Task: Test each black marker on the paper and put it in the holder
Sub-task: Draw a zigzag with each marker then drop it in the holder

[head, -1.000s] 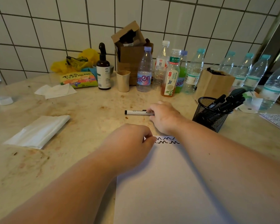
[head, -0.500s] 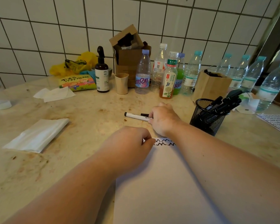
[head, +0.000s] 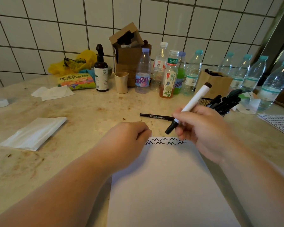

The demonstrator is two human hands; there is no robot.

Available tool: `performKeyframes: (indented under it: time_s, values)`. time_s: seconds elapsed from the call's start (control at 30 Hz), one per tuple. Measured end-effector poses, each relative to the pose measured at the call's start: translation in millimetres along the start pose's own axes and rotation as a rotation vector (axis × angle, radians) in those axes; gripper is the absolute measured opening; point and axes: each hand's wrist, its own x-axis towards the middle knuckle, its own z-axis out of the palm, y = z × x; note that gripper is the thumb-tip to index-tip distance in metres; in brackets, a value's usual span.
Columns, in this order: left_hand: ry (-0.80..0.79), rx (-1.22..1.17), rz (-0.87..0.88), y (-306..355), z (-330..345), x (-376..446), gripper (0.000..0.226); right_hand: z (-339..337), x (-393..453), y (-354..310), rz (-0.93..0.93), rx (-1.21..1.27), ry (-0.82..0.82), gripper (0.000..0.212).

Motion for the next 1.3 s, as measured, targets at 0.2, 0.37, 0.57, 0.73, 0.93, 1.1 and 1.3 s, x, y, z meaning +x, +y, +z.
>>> performKeyframes:
  time_s: [0.2, 0.37, 0.57, 0.73, 0.93, 1.1, 1.3]
  values:
    - [-0.048, -0.164, 0.193, 10, -3, -5, 0.022, 4, -11, 15, -0.060, 0.045, -0.252, 0.017]
    - [-0.177, -0.128, 0.119, 17, -14, -6, 0.028, 2, -9, 19, -0.115, 0.028, -0.263, 0.029]
    - [-0.571, -0.412, 0.081, 20, -35, -11, 0.034, 4, -14, 19, -0.258, 0.021, -0.337, 0.028]
    - [-0.591, -0.509, 0.045, 18, -41, -12, 0.036, 11, -16, 18, -0.279, 0.023, -0.313, 0.023]
    - [0.035, -0.447, 0.038, 20, -7, -7, 0.035, 20, -10, 21, -0.220, 0.210, -0.181, 0.028]
    - [-0.250, -0.690, -0.077, 6, -13, 0, 0.040, 6, -8, 16, -0.189, 0.283, -0.078, 0.023]
    - [0.000, -0.484, -0.267, -23, -18, 16, 0.046, 0, -11, 26, -0.224, 0.074, -0.051, 0.024]
